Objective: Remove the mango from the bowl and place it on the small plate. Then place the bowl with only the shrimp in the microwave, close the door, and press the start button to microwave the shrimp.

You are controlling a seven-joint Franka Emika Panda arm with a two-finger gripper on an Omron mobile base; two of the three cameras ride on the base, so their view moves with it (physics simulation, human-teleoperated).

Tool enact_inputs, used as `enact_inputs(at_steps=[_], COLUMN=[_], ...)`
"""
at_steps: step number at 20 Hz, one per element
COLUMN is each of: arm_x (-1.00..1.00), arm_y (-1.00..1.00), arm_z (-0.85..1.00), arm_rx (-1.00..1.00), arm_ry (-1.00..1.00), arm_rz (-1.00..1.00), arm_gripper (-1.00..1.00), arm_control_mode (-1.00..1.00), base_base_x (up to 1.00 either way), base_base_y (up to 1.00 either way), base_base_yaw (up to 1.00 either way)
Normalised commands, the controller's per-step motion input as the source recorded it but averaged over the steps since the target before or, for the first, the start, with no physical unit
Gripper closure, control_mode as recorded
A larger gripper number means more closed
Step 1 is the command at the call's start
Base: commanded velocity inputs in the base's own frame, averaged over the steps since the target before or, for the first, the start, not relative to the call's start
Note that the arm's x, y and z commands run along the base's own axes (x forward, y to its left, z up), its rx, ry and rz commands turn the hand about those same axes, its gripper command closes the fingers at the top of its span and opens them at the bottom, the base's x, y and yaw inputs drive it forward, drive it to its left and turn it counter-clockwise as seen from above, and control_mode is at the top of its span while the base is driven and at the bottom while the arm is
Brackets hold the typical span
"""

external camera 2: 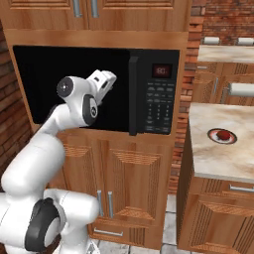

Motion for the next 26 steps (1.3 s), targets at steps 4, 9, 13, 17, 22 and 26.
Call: enact_inputs(at_steps=[4, 9, 13, 17, 22, 26], arm_x=[-1.00, -1.00, -1.00, -1.00, -0.54, 0.00], arm_y=[-0.14, -0.12, -0.21, -0.49, -0.46, -0.33], arm_z=[0.12, 0.10, 0.06, -0.09, -0.47, -0.42], arm_rx=[0.10, 0.15, 0.18, 0.15, 0.02, 0.00], arm_ry=[-0.01, 0.00, 0.00, 0.00, -0.01, -0.05], arm_rz=[0.00, 0.00, 0.02, 0.16, 0.26, 0.23], arm_gripper=[-1.00, -1.00, -1.00, -1.00, -1.00, -1.00], arm_control_mode=[-1.00, -1.00, -1.00, -1.00, -1.00, -1.00], base_base_x=[0.00, 0.00, 0.00, 0.00, 0.00, 0.00], base_base_y=[0.00, 0.00, 0.00, 0.00, 0.00, 0.00], base_base_yaw=[0.00, 0.00, 0.00, 0.00, 0.00, 0.00])
